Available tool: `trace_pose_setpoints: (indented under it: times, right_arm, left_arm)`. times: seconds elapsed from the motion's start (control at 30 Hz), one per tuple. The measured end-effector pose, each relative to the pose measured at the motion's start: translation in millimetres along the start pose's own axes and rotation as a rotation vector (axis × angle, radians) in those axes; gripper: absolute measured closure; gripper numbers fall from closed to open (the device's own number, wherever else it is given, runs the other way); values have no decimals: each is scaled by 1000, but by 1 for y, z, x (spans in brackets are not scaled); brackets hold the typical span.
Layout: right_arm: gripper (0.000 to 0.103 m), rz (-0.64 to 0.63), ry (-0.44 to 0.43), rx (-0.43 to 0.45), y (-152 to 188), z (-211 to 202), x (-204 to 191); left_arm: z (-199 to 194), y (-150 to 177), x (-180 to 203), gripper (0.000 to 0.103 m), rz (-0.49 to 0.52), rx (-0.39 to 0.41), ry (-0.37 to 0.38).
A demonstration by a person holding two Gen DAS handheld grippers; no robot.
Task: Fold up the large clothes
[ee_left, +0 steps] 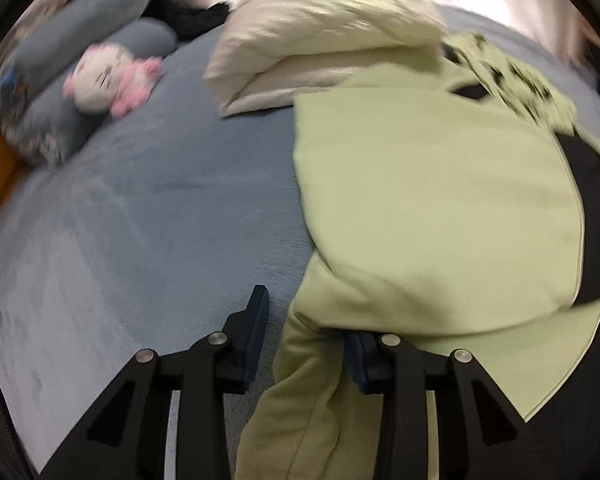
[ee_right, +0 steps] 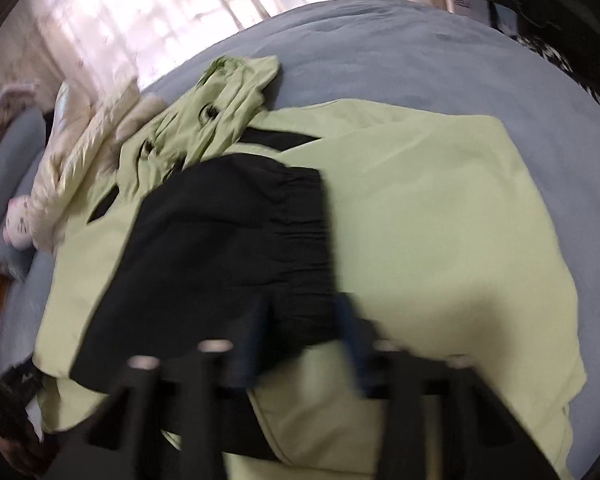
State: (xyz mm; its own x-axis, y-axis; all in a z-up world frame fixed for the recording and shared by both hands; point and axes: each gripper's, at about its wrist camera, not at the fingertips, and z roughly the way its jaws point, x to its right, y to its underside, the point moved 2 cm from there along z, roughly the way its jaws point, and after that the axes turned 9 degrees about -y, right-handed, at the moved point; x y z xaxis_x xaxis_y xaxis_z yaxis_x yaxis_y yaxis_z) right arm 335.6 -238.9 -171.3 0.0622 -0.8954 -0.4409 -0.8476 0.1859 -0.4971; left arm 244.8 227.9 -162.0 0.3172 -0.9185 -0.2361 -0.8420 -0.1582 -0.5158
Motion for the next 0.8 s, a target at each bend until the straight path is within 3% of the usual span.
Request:
trace_pose_setpoints:
  times: [0.07, 0.1, 0.17, 0.27, 0.43, 0.57, 0.67, 0.8]
  right_arm:
    - [75, -10, -17, 40, 2, -9, -5]
    - [75, -18, -3, 47, 5, -9, -6]
    - [75, -19, 44, -13, 12, 7, -1]
    - [73, 0, 48, -18, 12, 2, -1]
    - [65, -23, 47, 15, 13, -25, -18]
    - [65, -114, 59, 56, 15, -47, -45]
    - [64, -153, -13, 49, 10, -44, -72]
    - [64, -196, -108, -1, 6, -10, -118]
  left_arm:
    - [2, 1, -10, 65, -55, 1, 38]
    - [7, 4, -11, 57, -55, -10, 38]
    - [16, 9, -9, 45, -23, -18, 3]
    - [13, 8, -11, 38, -16, -19, -7]
    - [-12, 10, -23, 37, 14, -40, 26]
    - [-46, 12, -27, 36, 23, 16, 32]
    - [-67, 5, -19, 36, 6, 78, 86]
    - [-72, -17, 21, 36, -4, 123, 152]
